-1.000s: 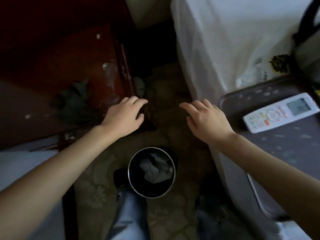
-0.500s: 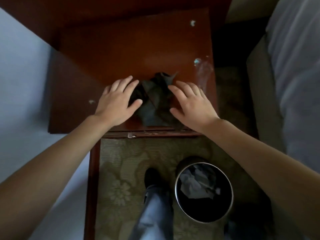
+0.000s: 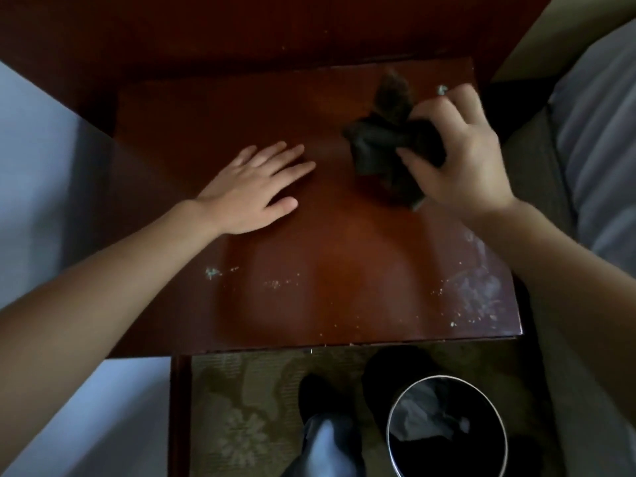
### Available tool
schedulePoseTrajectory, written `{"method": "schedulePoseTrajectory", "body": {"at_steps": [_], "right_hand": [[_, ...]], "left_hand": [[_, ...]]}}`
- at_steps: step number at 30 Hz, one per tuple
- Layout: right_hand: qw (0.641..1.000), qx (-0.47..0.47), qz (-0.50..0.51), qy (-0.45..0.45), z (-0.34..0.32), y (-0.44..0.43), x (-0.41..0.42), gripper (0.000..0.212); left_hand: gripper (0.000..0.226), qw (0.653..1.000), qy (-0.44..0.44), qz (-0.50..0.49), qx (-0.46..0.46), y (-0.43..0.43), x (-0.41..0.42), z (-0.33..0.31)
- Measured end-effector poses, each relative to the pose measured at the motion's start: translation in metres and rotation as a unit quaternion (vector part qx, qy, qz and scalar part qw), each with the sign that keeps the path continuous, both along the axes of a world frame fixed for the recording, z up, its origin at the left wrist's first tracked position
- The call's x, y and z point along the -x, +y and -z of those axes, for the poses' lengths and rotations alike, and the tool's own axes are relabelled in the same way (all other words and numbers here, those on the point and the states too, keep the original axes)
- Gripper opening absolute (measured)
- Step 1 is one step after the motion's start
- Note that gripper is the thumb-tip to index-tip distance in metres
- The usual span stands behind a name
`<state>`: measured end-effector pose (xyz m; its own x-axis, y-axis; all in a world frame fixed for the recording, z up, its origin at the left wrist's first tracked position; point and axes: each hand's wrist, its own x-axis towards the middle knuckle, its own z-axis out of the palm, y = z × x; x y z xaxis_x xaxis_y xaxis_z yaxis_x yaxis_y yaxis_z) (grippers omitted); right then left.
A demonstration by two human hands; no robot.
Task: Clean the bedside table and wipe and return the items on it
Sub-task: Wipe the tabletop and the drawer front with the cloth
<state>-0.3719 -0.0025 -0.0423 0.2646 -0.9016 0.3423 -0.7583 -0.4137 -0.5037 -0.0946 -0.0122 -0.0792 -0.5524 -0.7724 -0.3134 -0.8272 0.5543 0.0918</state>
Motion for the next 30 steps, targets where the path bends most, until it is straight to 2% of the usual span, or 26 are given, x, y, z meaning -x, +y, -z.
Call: {"method": "schedulePoseTrajectory", "body": {"at_steps": [2,5,7,9,11,13,15,19,22,26,30], "right_hand": [[0.999,-0.037,-0.031,-0.002,0.008,-0.007,0.006,0.034],[0.986,-0.036,0.006,0.16,0.028,-0.015,0.011,0.047],[0.975,-0.071,0.054,0.205,0.036,-0.018,0.008,0.051],[0.967,-0.171,0.023,0.189,0.043,-0.012,-0.006,0.062],[0.948,-0.221,-0.031,0.226,0.056,-0.003,-0.016,0.076],[0.946,-0.2,-0.066,0.248,0.06,-0.003,-0.013,0.077],[0.957,-0.15,-0.061,0.242,0.059,-0.025,-0.003,0.066],[0.975,-0.105,0.057,0.187,0.053,-0.094,0.005,0.052],[0.971,-0.14,0.085,0.172,0.06,-0.099,0.013,0.055],[0.975,-0.145,-0.059,0.16,0.073,-0.034,0.028,0.056],[0.957,-0.151,-0.153,0.196,0.066,-0.032,0.041,0.049]], "left_hand": [[0.062,0.998,0.001,0.068,0.004,-0.009,0.0,0.004],[0.067,0.992,-0.013,0.122,0.003,-0.018,-0.003,0.012],[0.067,0.992,-0.01,0.123,-0.008,-0.021,-0.006,0.016],[0.069,0.992,0.001,0.123,-0.019,-0.024,-0.005,0.015],[0.072,0.991,0.003,0.131,-0.024,-0.026,-0.005,0.014],[0.074,0.99,-0.001,0.139,-0.017,-0.026,-0.006,0.014],[0.072,0.989,0.001,0.145,-0.01,-0.027,-0.007,0.014],[0.071,0.988,0.0,0.156,-0.019,-0.028,-0.009,0.017],[0.071,0.986,0.007,0.166,-0.019,-0.032,-0.01,0.016],[0.071,0.985,0.005,0.172,-0.029,-0.033,-0.011,0.015],[0.071,0.985,0.015,0.171,-0.034,-0.034,-0.013,0.014]]}}
